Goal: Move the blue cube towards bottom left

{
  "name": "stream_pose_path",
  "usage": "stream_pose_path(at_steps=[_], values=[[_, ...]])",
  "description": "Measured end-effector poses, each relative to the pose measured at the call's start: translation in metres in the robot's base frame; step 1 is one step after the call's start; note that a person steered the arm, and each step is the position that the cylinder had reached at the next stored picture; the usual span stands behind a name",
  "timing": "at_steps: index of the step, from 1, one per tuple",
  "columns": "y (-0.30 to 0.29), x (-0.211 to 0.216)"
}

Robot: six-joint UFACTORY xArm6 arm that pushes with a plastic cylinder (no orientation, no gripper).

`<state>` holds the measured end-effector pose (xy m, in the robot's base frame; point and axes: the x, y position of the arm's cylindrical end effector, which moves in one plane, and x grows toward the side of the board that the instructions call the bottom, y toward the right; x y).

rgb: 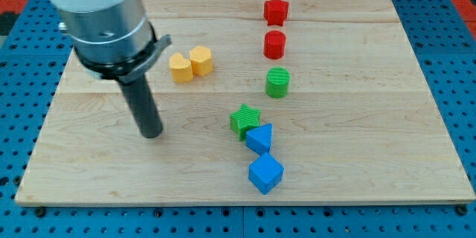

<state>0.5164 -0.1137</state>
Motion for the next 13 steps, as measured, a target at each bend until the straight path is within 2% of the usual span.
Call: stream_pose_path(at_steps=[1,3,4,5,6,7,8,10,11,12,13], values=[[0.074,0.003],[0.133,-0.009],[0.1,-0.017],[0.073,0.007],[0.072,0.071],[0.074,0.1],[0.077,0.103],[0.188,0.102],[0.214,0.085],[0.162,0.05],[0.122,0.052]])
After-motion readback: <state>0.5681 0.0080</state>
